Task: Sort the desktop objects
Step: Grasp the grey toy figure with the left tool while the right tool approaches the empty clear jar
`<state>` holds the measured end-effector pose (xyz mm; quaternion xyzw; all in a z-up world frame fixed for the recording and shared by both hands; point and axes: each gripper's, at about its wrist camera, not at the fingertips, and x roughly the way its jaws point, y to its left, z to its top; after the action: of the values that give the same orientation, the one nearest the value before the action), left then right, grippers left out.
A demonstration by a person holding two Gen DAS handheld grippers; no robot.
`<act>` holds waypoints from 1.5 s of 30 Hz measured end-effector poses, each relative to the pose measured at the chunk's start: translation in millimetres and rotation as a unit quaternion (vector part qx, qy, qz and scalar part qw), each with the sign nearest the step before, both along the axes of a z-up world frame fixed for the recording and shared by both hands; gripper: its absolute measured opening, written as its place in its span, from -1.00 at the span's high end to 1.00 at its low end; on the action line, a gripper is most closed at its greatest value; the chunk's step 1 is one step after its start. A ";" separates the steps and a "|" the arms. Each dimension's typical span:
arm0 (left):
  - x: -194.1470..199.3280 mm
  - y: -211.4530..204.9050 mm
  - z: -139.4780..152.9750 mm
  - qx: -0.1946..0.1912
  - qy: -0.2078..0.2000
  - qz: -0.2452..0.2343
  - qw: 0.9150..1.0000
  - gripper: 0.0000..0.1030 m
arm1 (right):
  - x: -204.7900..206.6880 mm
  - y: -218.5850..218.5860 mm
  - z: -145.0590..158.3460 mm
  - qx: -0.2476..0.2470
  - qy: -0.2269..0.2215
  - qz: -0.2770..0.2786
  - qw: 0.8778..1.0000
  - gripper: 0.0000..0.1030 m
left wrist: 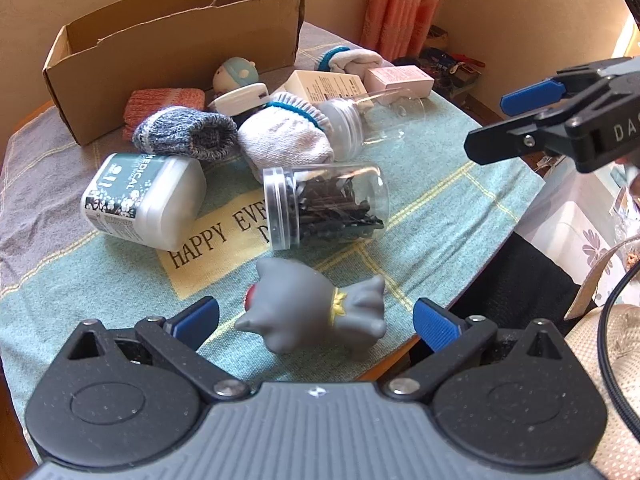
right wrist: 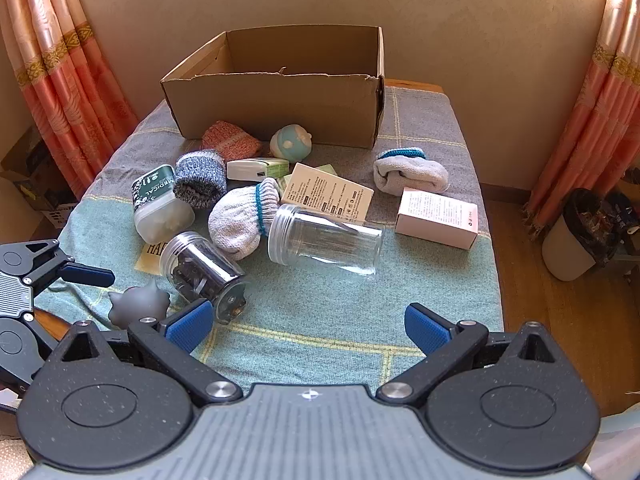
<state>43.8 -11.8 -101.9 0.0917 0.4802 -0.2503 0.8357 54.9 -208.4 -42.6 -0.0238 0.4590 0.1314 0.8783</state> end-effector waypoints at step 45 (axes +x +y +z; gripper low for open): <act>24.5 55.7 -12.8 -0.038 -0.012 0.036 0.999 -0.42 | 86.5 20.6 -39.0 -0.018 0.036 -0.042 0.998 -1.00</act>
<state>68.3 43.9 -114.7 0.0457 0.4634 -0.2364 0.8528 141.4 -187.9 -81.5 -0.0156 0.4933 0.0865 0.8654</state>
